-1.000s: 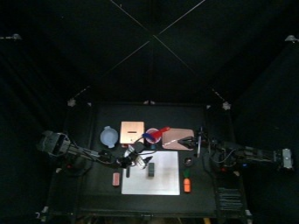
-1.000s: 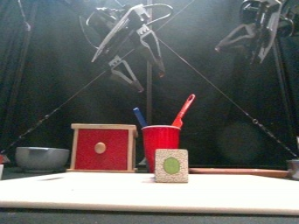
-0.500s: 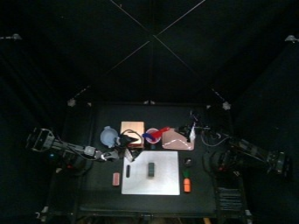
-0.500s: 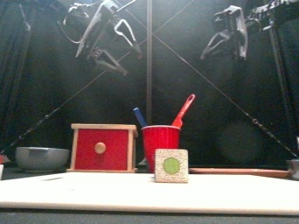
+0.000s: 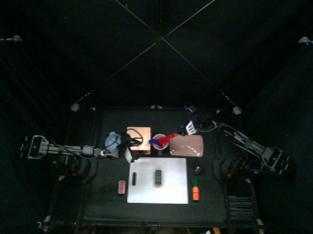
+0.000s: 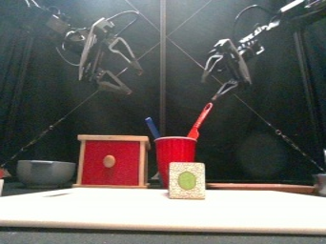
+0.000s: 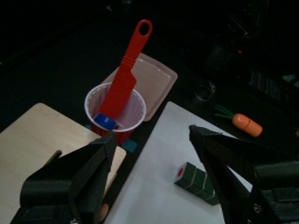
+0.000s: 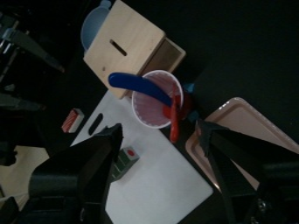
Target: Cut sushi roll
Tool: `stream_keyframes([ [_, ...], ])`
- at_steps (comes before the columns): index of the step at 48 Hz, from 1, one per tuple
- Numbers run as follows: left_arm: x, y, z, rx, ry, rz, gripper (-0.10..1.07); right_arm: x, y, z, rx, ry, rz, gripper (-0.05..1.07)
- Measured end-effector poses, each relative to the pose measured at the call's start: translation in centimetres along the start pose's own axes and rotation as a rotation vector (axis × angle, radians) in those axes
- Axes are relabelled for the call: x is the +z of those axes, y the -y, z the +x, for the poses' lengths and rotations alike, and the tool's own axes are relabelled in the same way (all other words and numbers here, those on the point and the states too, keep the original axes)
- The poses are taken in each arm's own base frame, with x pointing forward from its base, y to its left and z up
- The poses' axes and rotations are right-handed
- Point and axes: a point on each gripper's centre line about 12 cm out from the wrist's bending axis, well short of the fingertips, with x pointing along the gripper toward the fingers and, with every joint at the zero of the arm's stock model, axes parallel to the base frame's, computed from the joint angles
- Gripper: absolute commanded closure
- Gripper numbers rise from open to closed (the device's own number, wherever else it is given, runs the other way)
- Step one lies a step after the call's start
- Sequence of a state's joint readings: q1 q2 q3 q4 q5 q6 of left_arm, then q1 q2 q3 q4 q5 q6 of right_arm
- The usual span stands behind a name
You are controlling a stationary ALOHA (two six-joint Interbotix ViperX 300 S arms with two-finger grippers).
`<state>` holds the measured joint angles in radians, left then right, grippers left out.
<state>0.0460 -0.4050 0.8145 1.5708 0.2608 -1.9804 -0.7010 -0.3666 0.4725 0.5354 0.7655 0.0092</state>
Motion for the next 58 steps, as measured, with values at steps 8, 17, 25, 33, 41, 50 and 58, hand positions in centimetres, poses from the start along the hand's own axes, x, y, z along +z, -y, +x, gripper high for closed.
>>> stream_keyframes([
  [8,-0.5,0.4,0.0,-0.063,-0.027,0.047,-0.01,0.5,0.7,2.9,-0.036,-0.154,-0.015,0.05],
  [17,-0.6,0.9,-1.0,-0.129,-0.032,0.060,-0.01,-0.2,1.3,5.8,-0.047,-0.319,-0.021,0.05],
  [25,-0.2,0.7,-2.7,-0.147,0.002,0.049,-0.01,-0.2,0.9,6.8,-0.041,-0.361,-0.034,0.06],
  [33,-0.4,-0.6,-4.2,-0.131,0.027,0.011,-0.01,-0.3,0.8,7.5,-0.043,-0.380,-0.042,0.17],
  [41,-1.0,-2.0,-5.4,-0.109,0.043,-0.002,-0.01,-0.7,0.8,7.9,-0.044,-0.403,-0.042,0.33],
  [50,-2.5,-2.6,-5.9,-0.114,0.024,0.068,-0.01,-0.7,0.6,8.0,-0.044,-0.416,-0.046,0.51],
  [58,-3.1,-1.9,-6.0,-0.166,0.003,0.111,-0.01,-0.4,0.5,7.8,-0.040,-0.415,-0.047,0.62],
])
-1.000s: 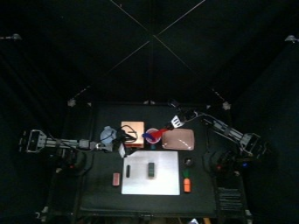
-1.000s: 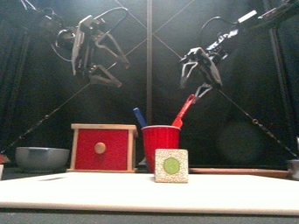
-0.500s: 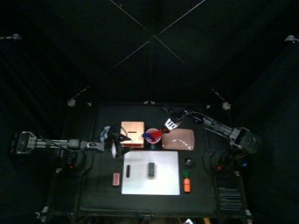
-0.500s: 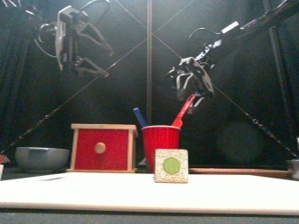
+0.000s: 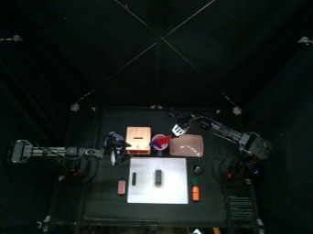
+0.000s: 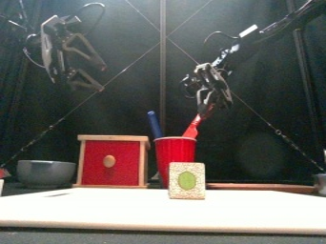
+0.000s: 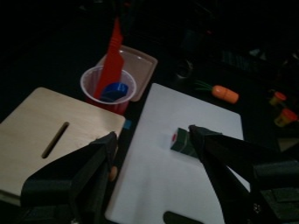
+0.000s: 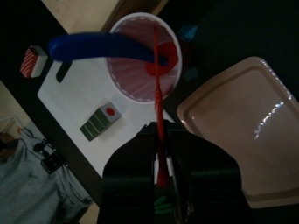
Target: Cut sushi roll
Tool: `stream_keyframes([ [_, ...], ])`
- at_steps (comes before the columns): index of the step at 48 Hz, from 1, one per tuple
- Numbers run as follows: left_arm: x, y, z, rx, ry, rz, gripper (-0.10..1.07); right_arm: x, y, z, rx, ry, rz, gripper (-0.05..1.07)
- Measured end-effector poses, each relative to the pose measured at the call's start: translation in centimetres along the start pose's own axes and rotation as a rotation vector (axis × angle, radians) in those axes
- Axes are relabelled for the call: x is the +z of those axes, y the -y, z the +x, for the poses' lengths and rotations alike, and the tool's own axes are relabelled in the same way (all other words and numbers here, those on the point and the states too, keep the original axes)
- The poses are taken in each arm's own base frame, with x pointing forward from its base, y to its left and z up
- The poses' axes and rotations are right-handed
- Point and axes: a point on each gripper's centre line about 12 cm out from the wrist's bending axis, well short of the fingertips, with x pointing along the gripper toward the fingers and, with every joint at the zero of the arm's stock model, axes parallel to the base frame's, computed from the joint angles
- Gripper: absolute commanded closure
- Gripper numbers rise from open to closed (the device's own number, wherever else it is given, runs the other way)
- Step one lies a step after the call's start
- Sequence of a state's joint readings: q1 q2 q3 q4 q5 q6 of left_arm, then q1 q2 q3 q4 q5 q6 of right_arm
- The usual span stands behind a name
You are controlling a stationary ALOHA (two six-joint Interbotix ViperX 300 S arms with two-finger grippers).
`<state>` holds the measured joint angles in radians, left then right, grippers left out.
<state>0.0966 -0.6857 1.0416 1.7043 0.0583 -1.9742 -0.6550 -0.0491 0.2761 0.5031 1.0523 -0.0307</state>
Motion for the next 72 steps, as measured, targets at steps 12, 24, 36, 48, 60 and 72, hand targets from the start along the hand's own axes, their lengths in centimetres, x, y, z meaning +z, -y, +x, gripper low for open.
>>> stream_keyframes([
  [12,0.0,0.7,-0.2,-0.044,-0.005,0.005,-0.01,0.2,-0.4,-0.5,0.003,-0.006,-0.013,0.67],
  [24,2.1,0.7,-1.5,-0.027,0.089,0.017,-0.01,1.2,-1.5,-3.5,-0.033,0.075,-0.088,0.67],
  [36,2.7,0.6,-2.1,-0.015,0.125,0.023,-0.01,0.4,-3.5,-8.8,-0.046,0.236,-0.174,0.68],
  [48,4.1,1.0,-2.3,-0.027,0.156,0.031,-0.01,-3.1,-5.9,-13.1,-0.039,0.536,-0.301,0.68],
  [60,4.7,2.3,-2.0,-0.059,0.168,0.132,-0.01,-9.4,-8.0,-11.1,0.115,0.746,-0.410,0.67],
  [72,3.5,5.1,-0.8,-0.110,0.135,0.208,-0.01,-12.7,-9.4,-8.4,0.212,0.756,-0.493,0.67],
])
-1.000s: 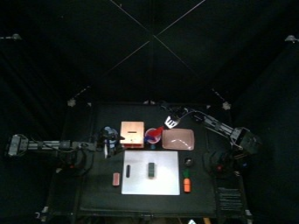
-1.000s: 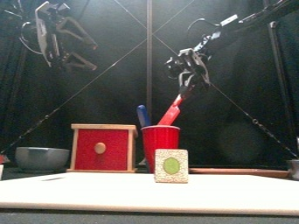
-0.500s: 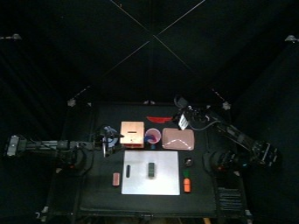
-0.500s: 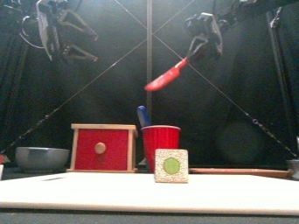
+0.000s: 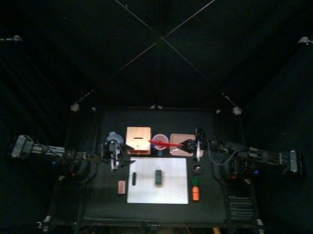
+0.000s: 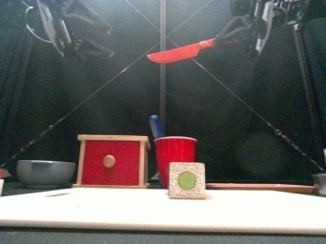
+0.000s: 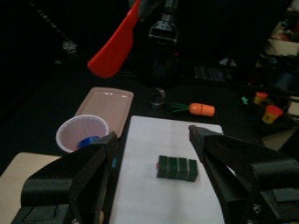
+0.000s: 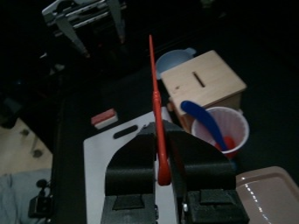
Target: Cut sushi roll
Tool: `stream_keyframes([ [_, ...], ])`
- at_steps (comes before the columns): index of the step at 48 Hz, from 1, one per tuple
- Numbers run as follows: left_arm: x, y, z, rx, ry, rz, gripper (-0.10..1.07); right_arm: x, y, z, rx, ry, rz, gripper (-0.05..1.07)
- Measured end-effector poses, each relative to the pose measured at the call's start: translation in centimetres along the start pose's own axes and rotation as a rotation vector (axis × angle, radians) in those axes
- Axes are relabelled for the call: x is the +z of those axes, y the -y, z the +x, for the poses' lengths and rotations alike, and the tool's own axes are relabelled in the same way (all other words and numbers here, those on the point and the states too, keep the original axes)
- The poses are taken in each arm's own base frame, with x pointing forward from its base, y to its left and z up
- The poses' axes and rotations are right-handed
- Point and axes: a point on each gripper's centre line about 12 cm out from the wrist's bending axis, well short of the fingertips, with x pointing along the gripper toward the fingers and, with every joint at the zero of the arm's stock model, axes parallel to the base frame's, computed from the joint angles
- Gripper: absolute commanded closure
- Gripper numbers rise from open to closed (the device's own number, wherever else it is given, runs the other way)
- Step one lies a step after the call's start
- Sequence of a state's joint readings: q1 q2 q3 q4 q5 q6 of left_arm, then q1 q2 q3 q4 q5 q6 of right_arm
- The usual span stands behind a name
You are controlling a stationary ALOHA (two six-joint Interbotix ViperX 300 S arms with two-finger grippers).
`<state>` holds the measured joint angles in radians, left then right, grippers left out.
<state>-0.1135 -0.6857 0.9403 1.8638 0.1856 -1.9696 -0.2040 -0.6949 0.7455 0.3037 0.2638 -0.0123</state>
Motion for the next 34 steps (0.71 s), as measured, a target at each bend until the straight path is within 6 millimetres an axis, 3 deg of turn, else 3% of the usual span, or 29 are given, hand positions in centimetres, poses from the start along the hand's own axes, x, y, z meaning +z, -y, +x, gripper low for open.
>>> stream_keyframes([
  [6,0.8,1.4,0.7,-0.017,0.020,0.030,-0.01,-1.3,-0.4,1.2,0.014,-0.050,-0.004,0.67],
  [17,0.1,1.8,2.7,0.002,-0.032,0.021,-0.01,-3.0,-1.1,2.3,0.039,-0.087,-0.028,0.67],
  [23,1.1,1.9,2.7,-0.005,-0.009,0.017,-0.01,-4.9,-1.5,2.7,0.056,-0.109,-0.046,0.67],
  [34,3.7,1.6,1.7,-0.049,0.048,-0.016,-0.01,-5.8,-1.6,2.8,0.066,-0.066,-0.058,0.67],
])
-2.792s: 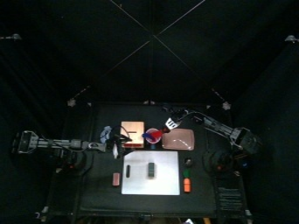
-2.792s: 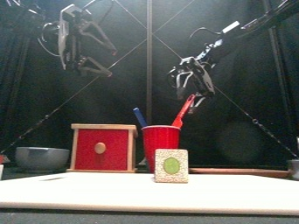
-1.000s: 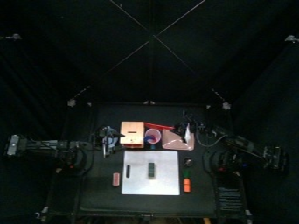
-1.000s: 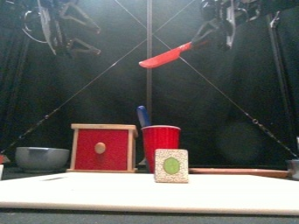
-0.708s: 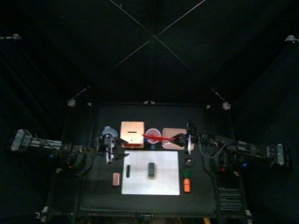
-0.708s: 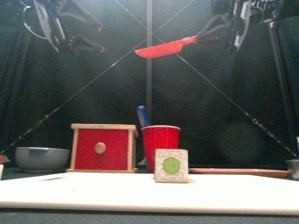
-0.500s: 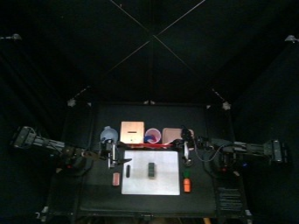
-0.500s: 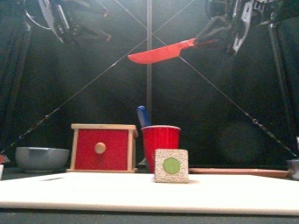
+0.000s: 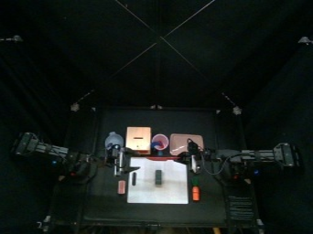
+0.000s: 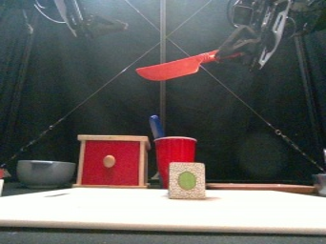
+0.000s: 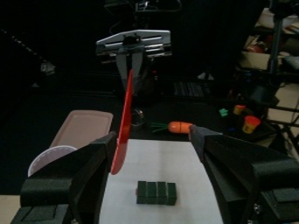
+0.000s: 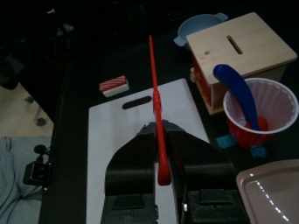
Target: Cut sushi roll
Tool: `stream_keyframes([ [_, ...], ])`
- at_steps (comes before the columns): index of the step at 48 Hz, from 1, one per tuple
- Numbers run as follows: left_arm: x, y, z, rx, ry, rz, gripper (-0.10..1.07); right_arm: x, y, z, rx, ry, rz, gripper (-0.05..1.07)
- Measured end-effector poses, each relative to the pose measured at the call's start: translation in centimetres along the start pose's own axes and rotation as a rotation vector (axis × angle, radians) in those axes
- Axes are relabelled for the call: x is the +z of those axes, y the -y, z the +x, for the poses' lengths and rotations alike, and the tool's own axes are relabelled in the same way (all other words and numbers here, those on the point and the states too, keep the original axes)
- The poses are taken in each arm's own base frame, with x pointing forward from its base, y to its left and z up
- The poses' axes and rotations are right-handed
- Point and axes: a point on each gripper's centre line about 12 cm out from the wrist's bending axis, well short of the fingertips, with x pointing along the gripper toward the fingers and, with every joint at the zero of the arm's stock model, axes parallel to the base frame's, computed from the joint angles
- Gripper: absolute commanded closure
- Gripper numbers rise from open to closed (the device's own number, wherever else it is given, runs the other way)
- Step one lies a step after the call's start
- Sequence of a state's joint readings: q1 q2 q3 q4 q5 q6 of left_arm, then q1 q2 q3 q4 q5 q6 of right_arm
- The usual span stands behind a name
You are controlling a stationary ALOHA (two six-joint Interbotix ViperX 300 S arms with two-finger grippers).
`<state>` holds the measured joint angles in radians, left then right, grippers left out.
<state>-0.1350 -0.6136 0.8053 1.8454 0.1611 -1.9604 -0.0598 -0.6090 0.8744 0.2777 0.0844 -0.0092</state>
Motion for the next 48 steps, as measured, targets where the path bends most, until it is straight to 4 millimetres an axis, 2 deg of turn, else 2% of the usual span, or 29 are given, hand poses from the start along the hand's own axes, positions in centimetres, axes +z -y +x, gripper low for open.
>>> stream_keyframes([
  [5,-0.3,-0.5,0.4,-0.015,-0.030,-0.029,-0.01,0.2,0.0,0.0,0.000,0.026,-0.007,0.67],
  [10,-1.0,-0.2,0.9,-0.050,-0.068,-0.044,-0.01,0.3,0.0,0.0,0.000,0.041,-0.021,0.67],
  [18,0.3,-0.4,1.0,-0.087,-0.057,-0.062,-0.01,0.3,-0.1,0.0,0.003,0.043,-0.026,0.67],
  [30,0.7,-2.5,1.4,-0.064,-0.067,-0.080,-0.01,0.3,-0.1,0.0,0.004,0.041,-0.021,0.67],
  [43,2.1,-2.5,1.4,-0.107,-0.051,-0.065,-0.01,0.3,-0.1,0.1,0.003,0.041,-0.021,0.67],
  [48,2.0,-2.6,1.6,-0.105,-0.058,-0.062,-0.01,0.4,-0.1,0.1,0.004,0.043,-0.019,0.67],
])
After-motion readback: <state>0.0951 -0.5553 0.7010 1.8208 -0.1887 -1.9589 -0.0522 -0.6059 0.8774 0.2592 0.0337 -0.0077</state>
